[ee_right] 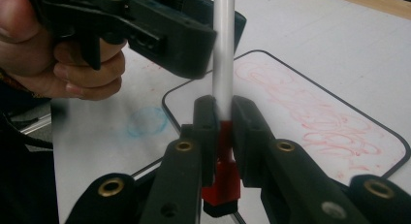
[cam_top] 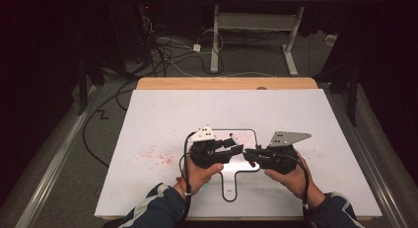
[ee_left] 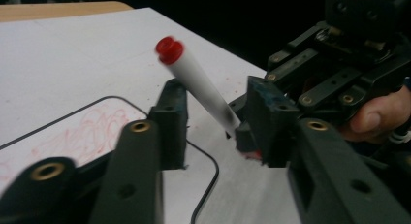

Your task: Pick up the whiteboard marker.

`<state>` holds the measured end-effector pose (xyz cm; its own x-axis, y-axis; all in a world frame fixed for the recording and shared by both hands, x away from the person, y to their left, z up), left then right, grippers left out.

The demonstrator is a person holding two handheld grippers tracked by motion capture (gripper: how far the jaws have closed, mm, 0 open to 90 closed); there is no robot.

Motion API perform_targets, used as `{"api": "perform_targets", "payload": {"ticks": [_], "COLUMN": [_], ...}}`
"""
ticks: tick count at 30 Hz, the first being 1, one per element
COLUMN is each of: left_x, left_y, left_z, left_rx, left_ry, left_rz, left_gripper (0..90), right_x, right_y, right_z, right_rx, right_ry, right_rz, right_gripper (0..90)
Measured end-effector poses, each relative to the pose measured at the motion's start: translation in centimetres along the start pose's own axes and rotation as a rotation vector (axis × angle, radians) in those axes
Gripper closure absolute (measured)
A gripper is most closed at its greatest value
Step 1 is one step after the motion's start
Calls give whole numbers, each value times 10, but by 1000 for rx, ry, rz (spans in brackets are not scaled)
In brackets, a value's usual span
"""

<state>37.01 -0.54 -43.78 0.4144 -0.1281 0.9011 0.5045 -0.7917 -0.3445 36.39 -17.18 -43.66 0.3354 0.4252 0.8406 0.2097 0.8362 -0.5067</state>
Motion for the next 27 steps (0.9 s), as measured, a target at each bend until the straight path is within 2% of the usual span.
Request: {"api": "perform_targets", "payload": {"ticks": [2,3,5,7,11,13,16,17,21,22,23,24,25,27], "left_x": [0,0,1,2,1,1,1,1,3,3,4,4,4,5], "left_y": [1,1,2,3,3,3,3,2,0,0,-1,-1,-1,-1], "left_z": [-2,-2,-6,-8,-5,-4,-2,0,6,6,10,12,12,14], "left_rx": [-27,-27,-46,-29,-13,10,29,58,124,124,157,176,176,215], "left_ry": [-4,-4,11,30,24,31,45,63,114,114,130,137,137,173], "left_rz": [-11,-11,-18,-23,-19,-12,-7,-1,11,11,13,14,14,19], "left_gripper": [710,730,773,779,780,779,777,776,769,768,768,771,774,778], "right_x": [0,0,-1,-1,0,1,2,2,7,8,10,12,13,18], "right_y": [1,1,5,7,10,14,21,23,35,38,42,44,47,51], "right_z": [0,0,1,2,1,0,-1,-2,-8,-10,-11,-12,-13,-16], "right_rx": [-13,-13,-14,-35,-46,-67,-83,-92,-111,-109,-108,-122,-138,-164], "right_ry": [-17,-17,-38,-50,-55,-75,-79,-84,-99,-93,-94,-105,-108,-107], "right_rz": [7,7,17,19,14,20,19,22,25,21,18,18,20,7], "right_gripper": [817,817,816,815,812,809,811,813,813,813,813,812,803,765]}}
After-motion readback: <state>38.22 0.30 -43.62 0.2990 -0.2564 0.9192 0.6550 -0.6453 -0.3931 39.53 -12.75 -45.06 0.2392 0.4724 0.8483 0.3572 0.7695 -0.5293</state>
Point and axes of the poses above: each handheld gripper's, and its own axes: y roughly forward along the jaws, x roughly out of its top, z roughly to its left, the point moved 5 cm from there along y, roughly forward along the jaws, and after that the axes turned 11 degrees about x, right-handed, at the moved point
